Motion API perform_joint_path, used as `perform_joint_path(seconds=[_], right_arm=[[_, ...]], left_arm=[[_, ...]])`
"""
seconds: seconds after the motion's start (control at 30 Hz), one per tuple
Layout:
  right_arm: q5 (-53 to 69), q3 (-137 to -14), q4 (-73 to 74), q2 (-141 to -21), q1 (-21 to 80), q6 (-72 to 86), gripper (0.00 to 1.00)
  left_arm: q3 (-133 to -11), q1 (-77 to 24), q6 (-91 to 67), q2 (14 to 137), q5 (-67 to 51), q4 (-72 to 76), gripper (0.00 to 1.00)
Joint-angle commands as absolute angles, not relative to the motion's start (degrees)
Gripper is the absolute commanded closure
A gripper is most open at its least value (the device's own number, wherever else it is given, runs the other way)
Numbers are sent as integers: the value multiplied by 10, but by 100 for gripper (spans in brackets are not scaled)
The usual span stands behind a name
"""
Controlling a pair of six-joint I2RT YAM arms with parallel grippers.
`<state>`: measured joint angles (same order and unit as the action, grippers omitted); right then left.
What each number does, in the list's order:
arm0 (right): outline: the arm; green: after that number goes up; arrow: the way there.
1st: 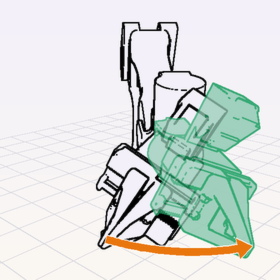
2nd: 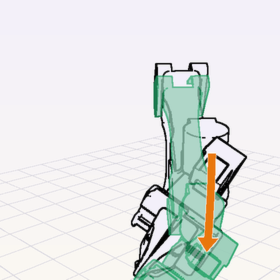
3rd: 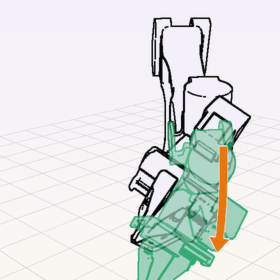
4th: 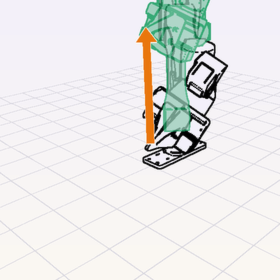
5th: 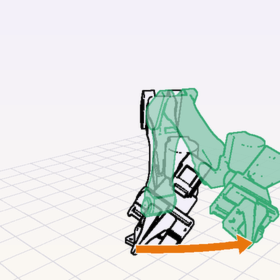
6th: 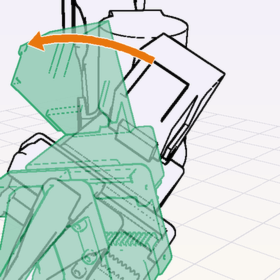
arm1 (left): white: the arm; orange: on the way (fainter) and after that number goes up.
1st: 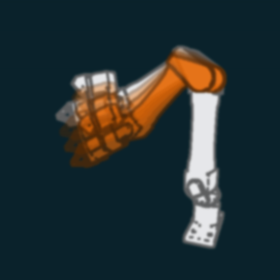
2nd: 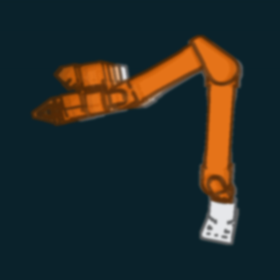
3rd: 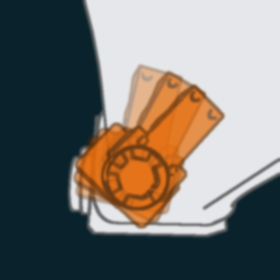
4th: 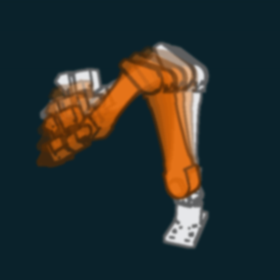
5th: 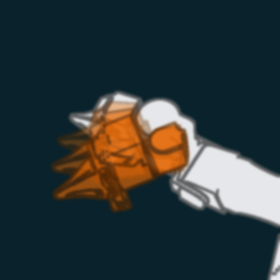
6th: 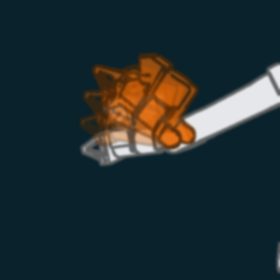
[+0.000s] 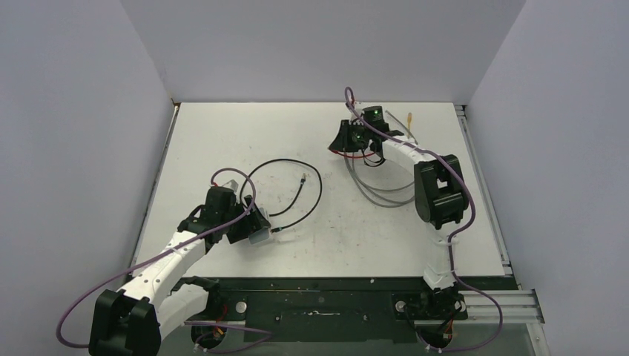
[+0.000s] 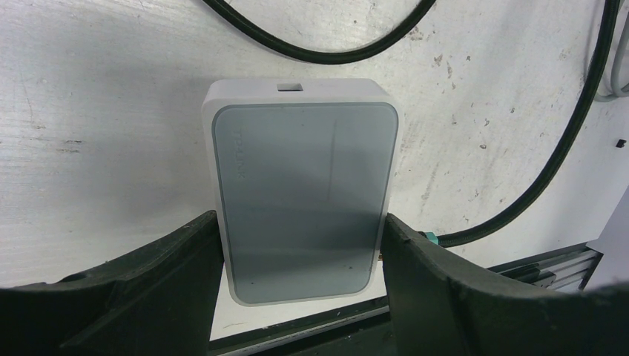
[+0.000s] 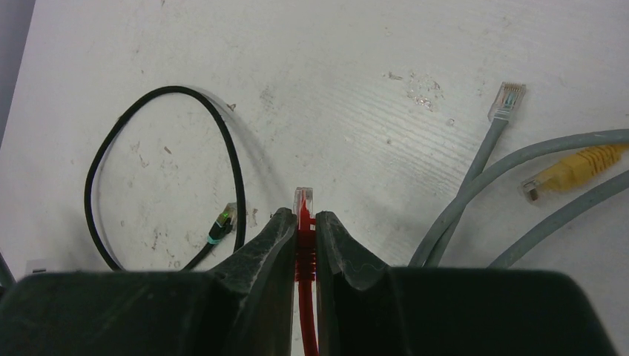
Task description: Pull the plug from the switch port
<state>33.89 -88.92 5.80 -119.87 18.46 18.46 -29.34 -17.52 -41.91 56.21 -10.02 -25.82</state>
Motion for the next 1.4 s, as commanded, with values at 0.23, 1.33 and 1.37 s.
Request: perform_joint_path(seconds=[0.23,1.33,1.37], right_arm=[[349,-893,33,-1223,192,176,86],[417,-857,117,-1067,206,201,6],[420,-855,122,-1064,212,200,6]], left_arm=[[-306,-172,-427,558,-115,-215,100],[-319,-167,-418,566,-102,-221,100],[-320,-167,-418,566,-102,-222,100]])
